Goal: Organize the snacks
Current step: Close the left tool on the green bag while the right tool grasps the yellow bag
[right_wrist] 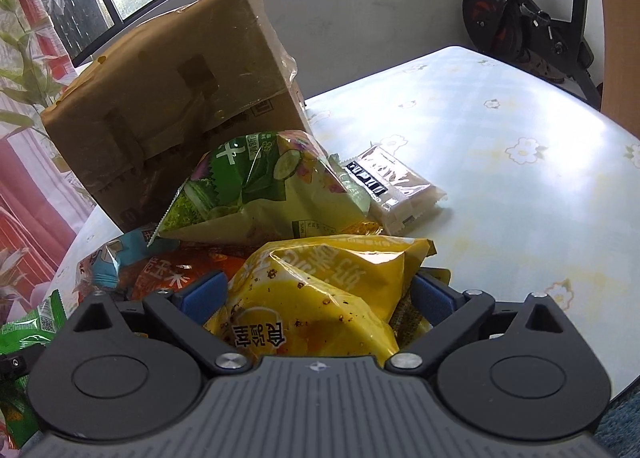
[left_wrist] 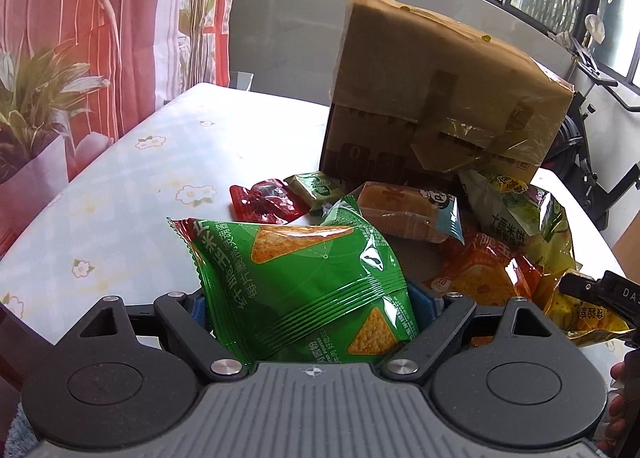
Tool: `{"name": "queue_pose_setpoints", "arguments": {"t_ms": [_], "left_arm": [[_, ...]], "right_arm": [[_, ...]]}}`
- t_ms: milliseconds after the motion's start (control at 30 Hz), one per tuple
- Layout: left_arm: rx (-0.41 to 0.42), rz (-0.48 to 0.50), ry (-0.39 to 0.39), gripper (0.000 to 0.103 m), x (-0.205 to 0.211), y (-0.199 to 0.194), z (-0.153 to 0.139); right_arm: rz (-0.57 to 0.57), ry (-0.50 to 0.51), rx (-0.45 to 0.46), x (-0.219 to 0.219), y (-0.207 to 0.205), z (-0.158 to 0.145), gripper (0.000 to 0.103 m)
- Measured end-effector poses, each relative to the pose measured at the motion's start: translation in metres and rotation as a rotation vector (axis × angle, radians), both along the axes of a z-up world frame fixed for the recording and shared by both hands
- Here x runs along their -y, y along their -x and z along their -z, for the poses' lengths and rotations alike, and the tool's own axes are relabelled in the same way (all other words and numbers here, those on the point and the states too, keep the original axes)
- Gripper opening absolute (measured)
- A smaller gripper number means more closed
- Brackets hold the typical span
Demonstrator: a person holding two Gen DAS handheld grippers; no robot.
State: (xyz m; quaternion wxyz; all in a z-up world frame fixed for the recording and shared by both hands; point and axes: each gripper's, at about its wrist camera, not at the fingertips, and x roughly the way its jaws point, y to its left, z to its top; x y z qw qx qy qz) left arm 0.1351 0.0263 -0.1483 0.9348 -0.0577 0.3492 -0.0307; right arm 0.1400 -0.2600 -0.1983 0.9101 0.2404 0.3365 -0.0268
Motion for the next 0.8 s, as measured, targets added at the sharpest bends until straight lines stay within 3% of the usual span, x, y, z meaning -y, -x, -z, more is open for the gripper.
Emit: {"name": "queue_pose_setpoints", "arguments": {"t_ms": [400,800], "left_arm": [[0.022,0.008,-0.013,0.090,0.004,0.007,-0.005],[0.045,0.006,-0.007,0.090,0.000,0.013,-0.009]], "right_arm": [[-0.013,0.045,0.029,-0.003,0.014,-0.016,0.076],[-0.005,0.143,0.139,-0.010,0.027,-0.038,0.069]]}}
